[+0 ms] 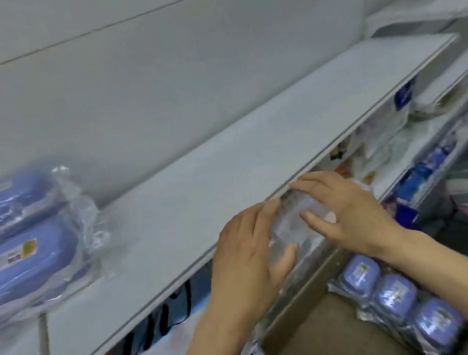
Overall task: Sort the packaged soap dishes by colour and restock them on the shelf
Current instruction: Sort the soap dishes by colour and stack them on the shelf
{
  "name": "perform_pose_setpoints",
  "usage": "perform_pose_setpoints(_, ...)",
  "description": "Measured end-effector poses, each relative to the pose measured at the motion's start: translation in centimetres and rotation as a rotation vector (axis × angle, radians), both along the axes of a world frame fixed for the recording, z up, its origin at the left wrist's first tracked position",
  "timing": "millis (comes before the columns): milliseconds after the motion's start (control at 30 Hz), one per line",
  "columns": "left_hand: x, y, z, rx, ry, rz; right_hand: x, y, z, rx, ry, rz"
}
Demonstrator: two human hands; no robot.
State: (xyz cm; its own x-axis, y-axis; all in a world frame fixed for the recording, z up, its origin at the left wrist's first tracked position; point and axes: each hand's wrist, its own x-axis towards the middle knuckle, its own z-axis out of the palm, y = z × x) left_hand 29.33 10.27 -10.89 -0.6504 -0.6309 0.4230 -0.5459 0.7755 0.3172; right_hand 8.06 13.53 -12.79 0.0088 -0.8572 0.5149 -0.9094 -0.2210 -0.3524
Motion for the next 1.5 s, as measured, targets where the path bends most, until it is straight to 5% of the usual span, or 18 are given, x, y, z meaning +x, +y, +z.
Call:
perform_pose_setpoints(233, -13.5, 2.7, -12.3, 0.478, -0.114, -0.059, -15.9, 6.5, -9.9, 0.463, -0.152, -0.185)
perform_pose_setpoints(433, -20.4, 2.5, -23.1, 0.779, -0.196, 0.020, -21.2, 8.7, -22.2, 0.876, -0.099, -0.224)
perform_pose_setpoints(633, -25.5, -0.5, -34.4, 0.789, -0.372, 0.090, -21.8, 7.9, -32.9, 1.080, 0.118, -0.245)
perform_pose_setpoints(867, -29.2, -1.3, -43.2, 0.568, -0.654, 0.177, -21.8, 6.4, -40.5, 0.869, 0.451, -0.088)
perform_pose_setpoints(1100, -28.6, -1.7, -43.8, 0.533, -0.616, 0.192, -21.6, 6.1, -40.6, 0.833, 0.436, -0.104)
perform_pose_setpoints(1267, -24.3, -0.7, -39.0, 0.652, -0.405, 0.217, -21.7, 7.8, -35.1, 0.894, 0.377, -0.036)
perform_pose_setpoints(1500, -16.3, 1.9, -29.4, 0.709, -0.113, 0.292, -19.2, 9.8, -26.4, 0.752, 0.039, -0.064)
